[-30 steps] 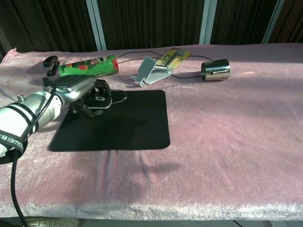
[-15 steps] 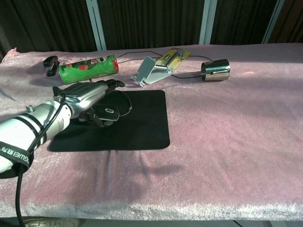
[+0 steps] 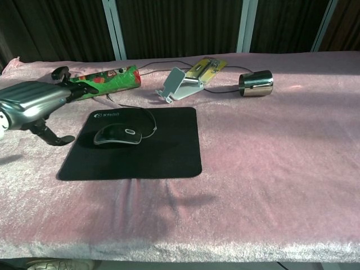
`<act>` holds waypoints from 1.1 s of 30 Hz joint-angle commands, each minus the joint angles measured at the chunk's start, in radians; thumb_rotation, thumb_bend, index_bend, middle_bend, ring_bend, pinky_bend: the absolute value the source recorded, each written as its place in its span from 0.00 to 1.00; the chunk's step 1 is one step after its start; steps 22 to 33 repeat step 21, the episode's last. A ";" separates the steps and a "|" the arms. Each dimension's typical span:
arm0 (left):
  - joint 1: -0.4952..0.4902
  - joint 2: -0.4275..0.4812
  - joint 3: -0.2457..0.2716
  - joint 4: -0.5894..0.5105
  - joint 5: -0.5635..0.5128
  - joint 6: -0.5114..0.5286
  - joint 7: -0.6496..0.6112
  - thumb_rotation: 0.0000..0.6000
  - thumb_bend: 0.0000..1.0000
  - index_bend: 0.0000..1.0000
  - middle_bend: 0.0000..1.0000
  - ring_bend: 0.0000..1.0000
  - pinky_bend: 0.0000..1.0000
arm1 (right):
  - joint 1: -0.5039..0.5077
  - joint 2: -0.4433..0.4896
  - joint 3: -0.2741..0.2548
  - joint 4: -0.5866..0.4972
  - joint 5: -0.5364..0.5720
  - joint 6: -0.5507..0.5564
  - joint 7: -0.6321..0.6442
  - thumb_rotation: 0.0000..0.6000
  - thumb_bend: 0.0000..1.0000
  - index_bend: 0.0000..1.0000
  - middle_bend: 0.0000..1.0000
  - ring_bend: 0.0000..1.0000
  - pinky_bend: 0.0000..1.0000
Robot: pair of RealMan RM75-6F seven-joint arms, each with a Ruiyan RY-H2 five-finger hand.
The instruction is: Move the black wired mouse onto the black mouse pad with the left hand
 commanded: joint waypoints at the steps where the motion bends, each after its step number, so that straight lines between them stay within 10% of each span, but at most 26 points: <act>1: 0.116 0.175 0.081 -0.104 0.047 0.095 -0.060 1.00 0.32 0.00 0.00 0.00 0.16 | -0.001 -0.005 0.005 -0.004 0.007 0.001 -0.009 1.00 0.22 0.00 0.00 0.00 0.21; 8: 0.360 0.212 0.210 -0.047 0.343 0.427 -0.301 1.00 0.32 0.00 0.00 0.00 0.14 | -0.007 -0.034 0.032 -0.017 0.057 0.008 -0.062 1.00 0.22 0.00 0.00 0.00 0.21; 33: 0.443 0.226 0.229 0.075 0.475 0.436 -0.437 1.00 0.33 0.00 0.00 0.00 0.10 | -0.014 -0.049 0.029 -0.017 0.055 0.018 -0.097 1.00 0.22 0.00 0.00 0.00 0.21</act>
